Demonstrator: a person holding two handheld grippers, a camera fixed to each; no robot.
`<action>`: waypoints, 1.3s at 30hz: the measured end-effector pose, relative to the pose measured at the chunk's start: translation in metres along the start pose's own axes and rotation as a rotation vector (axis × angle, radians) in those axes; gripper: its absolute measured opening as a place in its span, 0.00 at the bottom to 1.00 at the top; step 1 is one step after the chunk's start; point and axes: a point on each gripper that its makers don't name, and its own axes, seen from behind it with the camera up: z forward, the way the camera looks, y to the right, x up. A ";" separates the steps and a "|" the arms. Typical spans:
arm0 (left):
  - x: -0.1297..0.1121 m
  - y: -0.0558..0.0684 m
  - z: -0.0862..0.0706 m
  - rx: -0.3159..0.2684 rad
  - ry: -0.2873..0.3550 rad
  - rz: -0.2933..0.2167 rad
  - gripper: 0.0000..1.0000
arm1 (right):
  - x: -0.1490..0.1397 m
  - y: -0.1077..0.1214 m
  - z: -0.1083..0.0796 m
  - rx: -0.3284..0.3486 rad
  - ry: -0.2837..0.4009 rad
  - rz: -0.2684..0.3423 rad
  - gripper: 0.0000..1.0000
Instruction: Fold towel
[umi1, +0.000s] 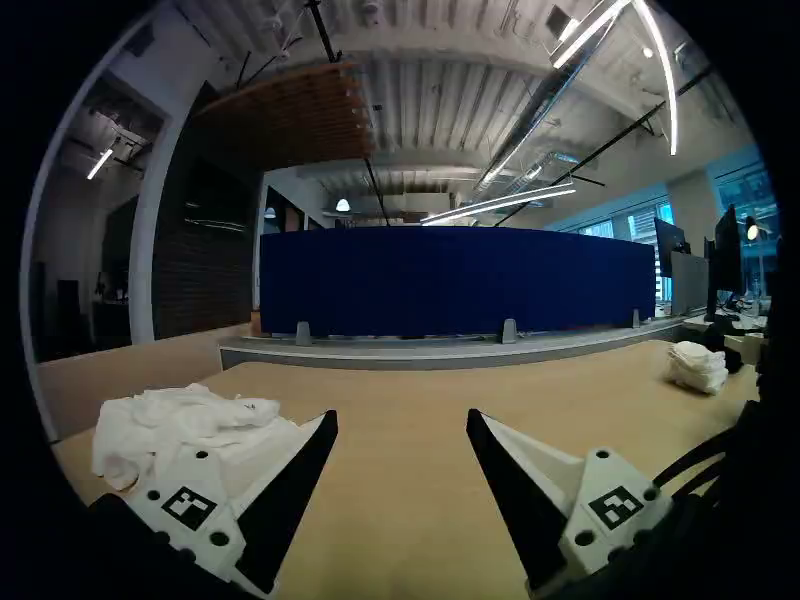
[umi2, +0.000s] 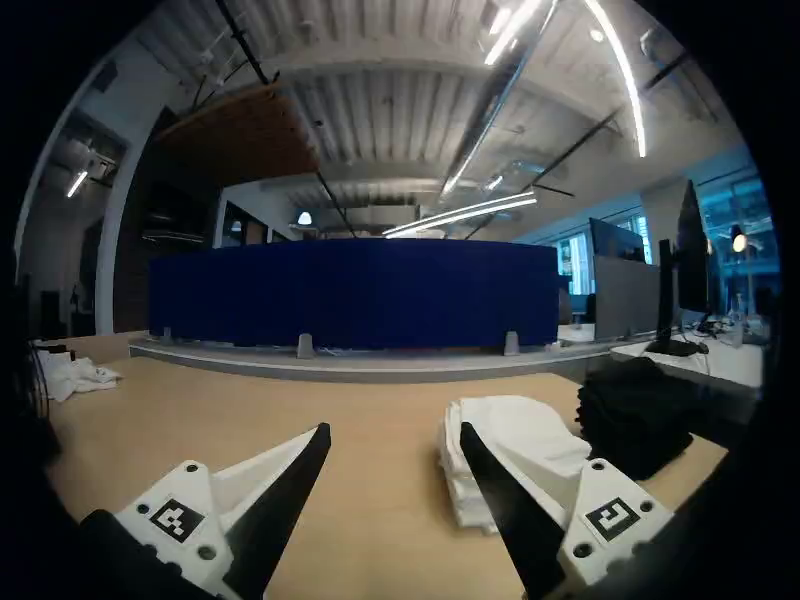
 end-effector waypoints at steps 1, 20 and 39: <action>0.000 0.000 0.000 0.000 0.000 0.000 0.96 | 0.000 0.000 0.000 0.000 0.000 0.000 1.00; 0.000 0.000 0.001 0.000 0.001 0.000 0.96 | 0.000 0.001 -0.002 0.000 0.000 -0.001 1.00; 0.000 -0.002 0.001 0.000 0.000 -0.002 0.96 | -0.001 0.001 -0.003 0.000 0.000 -0.001 1.00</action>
